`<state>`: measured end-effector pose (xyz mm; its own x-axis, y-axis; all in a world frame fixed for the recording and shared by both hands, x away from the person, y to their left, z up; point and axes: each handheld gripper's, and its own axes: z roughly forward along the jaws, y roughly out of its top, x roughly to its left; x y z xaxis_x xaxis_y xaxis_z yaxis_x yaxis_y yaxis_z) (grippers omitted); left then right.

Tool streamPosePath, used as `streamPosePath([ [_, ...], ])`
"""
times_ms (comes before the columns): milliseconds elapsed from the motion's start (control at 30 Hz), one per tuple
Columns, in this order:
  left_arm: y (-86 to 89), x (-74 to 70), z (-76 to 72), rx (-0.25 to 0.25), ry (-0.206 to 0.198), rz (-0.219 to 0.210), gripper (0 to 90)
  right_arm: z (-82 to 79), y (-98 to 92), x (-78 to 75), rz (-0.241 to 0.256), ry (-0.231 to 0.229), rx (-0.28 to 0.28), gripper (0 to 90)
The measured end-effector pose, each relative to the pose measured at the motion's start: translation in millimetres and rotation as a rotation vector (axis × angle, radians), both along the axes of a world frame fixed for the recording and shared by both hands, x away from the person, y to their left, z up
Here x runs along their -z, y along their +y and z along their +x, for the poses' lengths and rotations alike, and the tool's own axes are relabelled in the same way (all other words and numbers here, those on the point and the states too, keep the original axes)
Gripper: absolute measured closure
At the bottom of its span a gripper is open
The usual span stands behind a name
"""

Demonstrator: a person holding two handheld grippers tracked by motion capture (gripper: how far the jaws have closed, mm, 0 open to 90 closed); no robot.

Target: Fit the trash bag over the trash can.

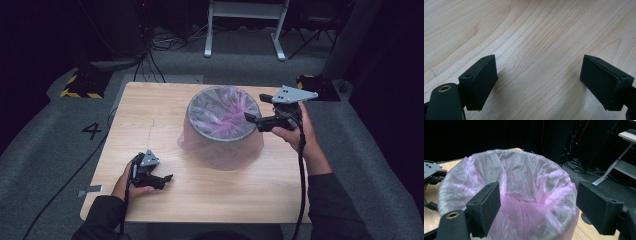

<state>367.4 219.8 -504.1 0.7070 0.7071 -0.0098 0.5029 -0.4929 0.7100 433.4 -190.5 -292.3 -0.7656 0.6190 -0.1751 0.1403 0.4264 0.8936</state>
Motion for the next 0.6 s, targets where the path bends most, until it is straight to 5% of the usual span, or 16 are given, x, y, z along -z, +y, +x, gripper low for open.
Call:
streamPosePath([
  [433,0.0,0.0,0.4,0.003,0.0,0.0,14.3,26.3,44.3,-5.6,-0.059,0.042,-0.068,19.8],
  [600,0.0,0.0,0.4,0.004,-0.001,0.0,14.4,35.2,59.9,1.2,-0.168,0.065,-0.136,20.4],
])
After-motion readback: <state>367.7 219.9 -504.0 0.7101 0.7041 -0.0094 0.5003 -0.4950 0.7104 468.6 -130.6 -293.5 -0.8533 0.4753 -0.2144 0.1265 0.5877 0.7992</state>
